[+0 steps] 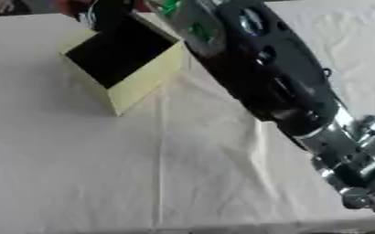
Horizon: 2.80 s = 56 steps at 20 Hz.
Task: Pick up objects on the table and place them in the box.
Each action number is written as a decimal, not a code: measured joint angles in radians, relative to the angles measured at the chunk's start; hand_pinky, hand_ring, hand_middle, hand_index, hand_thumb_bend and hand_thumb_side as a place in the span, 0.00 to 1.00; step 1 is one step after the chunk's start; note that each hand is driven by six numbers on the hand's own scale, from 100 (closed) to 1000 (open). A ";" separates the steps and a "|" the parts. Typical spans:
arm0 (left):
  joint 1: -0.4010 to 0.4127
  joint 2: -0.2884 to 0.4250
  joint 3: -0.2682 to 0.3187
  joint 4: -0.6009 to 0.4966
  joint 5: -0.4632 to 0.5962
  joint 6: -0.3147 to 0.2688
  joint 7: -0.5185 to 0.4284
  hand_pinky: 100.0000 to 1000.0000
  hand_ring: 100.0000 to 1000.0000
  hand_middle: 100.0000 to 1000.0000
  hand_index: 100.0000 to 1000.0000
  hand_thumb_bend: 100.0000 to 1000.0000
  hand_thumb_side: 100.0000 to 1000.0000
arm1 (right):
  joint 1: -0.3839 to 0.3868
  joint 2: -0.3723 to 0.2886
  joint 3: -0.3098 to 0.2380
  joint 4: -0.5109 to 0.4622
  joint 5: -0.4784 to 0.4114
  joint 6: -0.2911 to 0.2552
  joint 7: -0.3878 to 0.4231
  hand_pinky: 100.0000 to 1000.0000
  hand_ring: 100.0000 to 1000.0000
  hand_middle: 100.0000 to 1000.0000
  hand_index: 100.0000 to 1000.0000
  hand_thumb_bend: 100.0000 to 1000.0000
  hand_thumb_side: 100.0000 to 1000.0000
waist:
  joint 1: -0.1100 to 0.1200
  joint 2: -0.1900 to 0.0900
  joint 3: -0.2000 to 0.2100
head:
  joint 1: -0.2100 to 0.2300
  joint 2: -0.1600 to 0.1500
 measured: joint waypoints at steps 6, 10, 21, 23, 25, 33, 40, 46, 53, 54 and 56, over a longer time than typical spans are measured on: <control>0.000 -0.008 0.000 0.000 0.001 0.001 -0.001 0.66 0.56 0.59 0.69 0.01 0.81 | -0.014 0.124 -0.032 0.156 0.094 -0.017 -0.046 0.79 0.61 0.40 0.68 0.00 0.08 | -0.001 0.000 -0.002 | 0.000 -0.002; 0.000 -0.008 0.000 0.000 0.001 0.001 -0.001 0.66 0.56 0.59 0.69 0.01 0.81 | -0.012 0.141 -0.053 0.262 0.159 -0.041 -0.075 0.79 0.62 0.40 0.68 0.00 0.09 | -0.003 0.003 -0.001 | 0.000 -0.002; 0.003 -0.011 0.000 0.000 0.001 0.004 -0.005 0.66 0.56 0.59 0.69 0.01 0.81 | -0.004 0.147 -0.161 0.513 0.325 -0.138 -0.210 0.79 0.62 0.40 0.67 0.00 0.09 | 0.007 0.005 -0.011 | 0.008 -0.002; 0.003 -0.015 0.000 0.000 0.001 0.005 -0.006 0.66 0.56 0.59 0.69 0.01 0.81 | -0.004 0.150 -0.174 0.541 0.345 -0.156 -0.235 0.79 0.62 0.40 0.68 0.00 0.11 | 0.007 0.005 -0.013 | 0.008 -0.002; 0.004 -0.016 0.000 0.000 0.001 0.005 -0.006 0.66 0.56 0.59 0.69 0.01 0.81 | -0.004 0.151 -0.180 0.563 0.362 -0.174 -0.249 0.79 0.63 0.41 0.68 0.00 0.13 | 0.007 0.005 -0.013 | 0.009 -0.002; 0.004 -0.016 0.000 0.000 0.002 0.006 -0.006 0.66 0.56 0.59 0.69 0.01 0.81 | -0.011 0.169 -0.192 0.601 0.409 -0.239 -0.236 0.84 0.77 0.59 0.84 0.00 0.55 | 0.007 0.006 -0.012 | 0.009 -0.002; 0.004 -0.017 0.000 0.000 0.006 0.006 -0.011 0.66 0.56 0.59 0.69 0.01 0.81 | -0.027 0.176 -0.191 0.601 0.498 -0.224 -0.216 0.88 0.84 0.70 0.91 0.00 0.72 | 0.006 0.006 -0.009 | 0.009 -0.002; 0.004 -0.017 0.000 0.000 0.008 0.007 -0.015 0.66 0.56 0.59 0.69 0.01 0.81 | -0.030 0.185 -0.199 0.592 0.578 -0.211 -0.218 0.87 0.82 0.67 0.89 0.00 0.65 | 0.006 0.006 -0.009 | 0.009 -0.002; 0.003 -0.017 0.000 0.000 0.009 0.007 -0.015 0.66 0.56 0.60 0.69 0.01 0.81 | -0.033 0.182 -0.214 0.502 0.544 -0.217 -0.231 0.85 0.76 0.60 0.85 0.00 0.49 | 0.008 0.005 -0.012 | 0.009 -0.002; 0.003 -0.017 0.000 0.000 0.009 0.007 -0.015 0.66 0.56 0.60 0.69 0.01 0.81 | -0.037 0.176 -0.218 0.481 0.533 -0.219 -0.239 0.85 0.75 0.60 0.84 0.00 0.48 | 0.009 0.005 -0.013 | 0.009 -0.002; 0.003 -0.017 0.000 0.000 0.009 0.006 -0.015 0.66 0.56 0.60 0.69 0.01 0.81 | -0.040 0.157 -0.229 0.434 0.503 -0.222 -0.261 0.84 0.74 0.58 0.82 0.00 0.40 | 0.010 0.003 -0.015 | 0.011 -0.001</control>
